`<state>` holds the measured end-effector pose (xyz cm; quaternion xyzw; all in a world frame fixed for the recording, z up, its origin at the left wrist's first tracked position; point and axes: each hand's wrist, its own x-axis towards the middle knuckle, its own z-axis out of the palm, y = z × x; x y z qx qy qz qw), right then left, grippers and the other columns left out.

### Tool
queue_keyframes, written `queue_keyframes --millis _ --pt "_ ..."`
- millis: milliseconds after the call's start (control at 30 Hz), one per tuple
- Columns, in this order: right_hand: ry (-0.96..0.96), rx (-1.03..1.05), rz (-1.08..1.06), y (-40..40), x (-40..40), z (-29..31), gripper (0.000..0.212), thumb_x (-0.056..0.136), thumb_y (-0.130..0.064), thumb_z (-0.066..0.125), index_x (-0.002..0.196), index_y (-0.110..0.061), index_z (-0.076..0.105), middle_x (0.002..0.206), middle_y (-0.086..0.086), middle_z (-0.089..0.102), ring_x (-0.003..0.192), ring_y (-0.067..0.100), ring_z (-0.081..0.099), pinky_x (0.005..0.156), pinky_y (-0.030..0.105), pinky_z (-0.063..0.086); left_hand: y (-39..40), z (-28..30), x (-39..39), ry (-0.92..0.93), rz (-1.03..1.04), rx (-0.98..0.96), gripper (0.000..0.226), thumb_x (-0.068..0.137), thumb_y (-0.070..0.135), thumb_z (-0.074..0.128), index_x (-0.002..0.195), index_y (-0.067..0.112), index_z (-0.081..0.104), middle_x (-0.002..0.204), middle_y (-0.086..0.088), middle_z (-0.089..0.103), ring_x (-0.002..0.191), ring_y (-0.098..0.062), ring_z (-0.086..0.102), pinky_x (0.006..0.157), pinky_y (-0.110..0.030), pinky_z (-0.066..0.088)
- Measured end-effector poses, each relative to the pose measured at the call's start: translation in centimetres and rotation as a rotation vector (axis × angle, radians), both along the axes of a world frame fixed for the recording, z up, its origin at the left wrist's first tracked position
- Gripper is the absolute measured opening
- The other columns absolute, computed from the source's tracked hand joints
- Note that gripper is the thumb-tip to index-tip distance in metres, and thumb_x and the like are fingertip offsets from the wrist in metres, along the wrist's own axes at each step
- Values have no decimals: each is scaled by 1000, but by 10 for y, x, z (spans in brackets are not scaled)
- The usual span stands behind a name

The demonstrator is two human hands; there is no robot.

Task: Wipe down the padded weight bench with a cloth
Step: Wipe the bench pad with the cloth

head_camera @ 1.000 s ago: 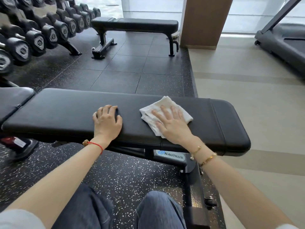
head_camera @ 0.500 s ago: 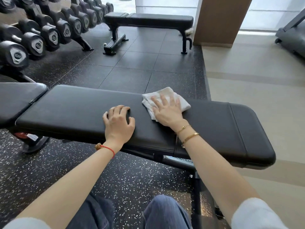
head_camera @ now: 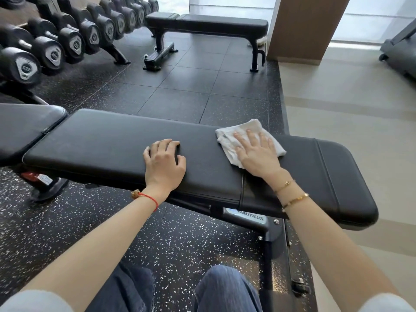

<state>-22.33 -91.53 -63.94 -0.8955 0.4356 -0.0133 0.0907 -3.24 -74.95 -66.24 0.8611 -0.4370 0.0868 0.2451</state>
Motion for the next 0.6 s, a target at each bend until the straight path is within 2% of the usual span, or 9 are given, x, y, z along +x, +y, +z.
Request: queue_keyframes --millis 100,367,600 --pt "29 16 -20 -16 25 3 52 103 -45 17 154 -44 10 166 -2 1 150 33 -5 120 51 -7 -2 0 -2 -6 10 5 40 89 26 51 127 17 59 137 -3 54 132 -25 42 116 -50 22" --pt "40 43 159 3 97 5 53 103 -47 16 155 -43 6 166 -4 -3 150 31 -11 118 52 -10 -1 0 2 -5 5 5 41 87 30 49 126 20 59 135 -1 55 130 -23 43 115 -49 24" --pt "35 21 234 28 77 2 53 104 -47 17 154 -46 1 166 -3 -4 150 32 -15 119 53 -13 2 1 5 -2 -8 -2 41 89 29 50 128 19 59 136 -1 55 130 -22 43 115 -49 24"
